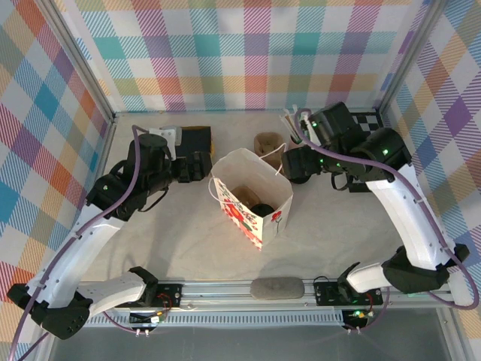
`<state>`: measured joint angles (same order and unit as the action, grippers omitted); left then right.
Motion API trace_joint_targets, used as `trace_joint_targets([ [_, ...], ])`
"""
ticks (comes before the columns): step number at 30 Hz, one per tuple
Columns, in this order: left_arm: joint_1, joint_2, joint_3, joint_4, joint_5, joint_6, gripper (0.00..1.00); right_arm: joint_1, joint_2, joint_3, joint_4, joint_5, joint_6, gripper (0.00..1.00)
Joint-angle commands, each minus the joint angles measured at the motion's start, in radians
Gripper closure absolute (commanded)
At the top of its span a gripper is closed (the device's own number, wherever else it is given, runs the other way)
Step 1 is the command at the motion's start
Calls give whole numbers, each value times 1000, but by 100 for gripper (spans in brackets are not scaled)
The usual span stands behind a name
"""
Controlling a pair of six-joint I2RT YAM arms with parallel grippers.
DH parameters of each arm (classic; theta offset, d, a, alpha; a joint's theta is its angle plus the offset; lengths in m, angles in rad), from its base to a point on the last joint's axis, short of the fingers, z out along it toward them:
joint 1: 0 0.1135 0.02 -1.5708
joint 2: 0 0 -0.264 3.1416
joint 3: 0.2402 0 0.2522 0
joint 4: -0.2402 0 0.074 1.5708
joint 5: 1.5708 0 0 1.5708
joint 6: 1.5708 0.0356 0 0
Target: Pack the takeout coffee
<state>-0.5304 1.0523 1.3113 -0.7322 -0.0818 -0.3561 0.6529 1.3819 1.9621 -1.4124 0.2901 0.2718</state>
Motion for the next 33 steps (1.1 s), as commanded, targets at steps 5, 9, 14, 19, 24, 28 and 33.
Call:
trace_joint_targets([
  [5, 149, -42, -61, 80, 145, -107, 2, -182, -66, -173, 159, -166, -5, 7],
  [9, 211, -30, -123, 133, 225, -142, 3, -242, -60, -227, 207, -206, -5, 11],
  [14, 294, -23, -246, 229, 309, -190, 5, -348, -25, -261, 247, -273, -16, 16],
  [19, 313, -38, -318, 254, 350, -202, 7, -433, 7, -294, 293, -321, -24, 19],
  [24, 313, -98, -374, 250, 338, -198, 7, -508, 33, -338, 358, -372, -25, 25],
  [28, 313, -127, -403, 244, 353, -199, 7, -556, 74, -342, 383, -401, -22, 28],
  [33, 313, -165, -427, 234, 346, -198, 8, -638, 112, -347, 428, -465, 16, 35],
])
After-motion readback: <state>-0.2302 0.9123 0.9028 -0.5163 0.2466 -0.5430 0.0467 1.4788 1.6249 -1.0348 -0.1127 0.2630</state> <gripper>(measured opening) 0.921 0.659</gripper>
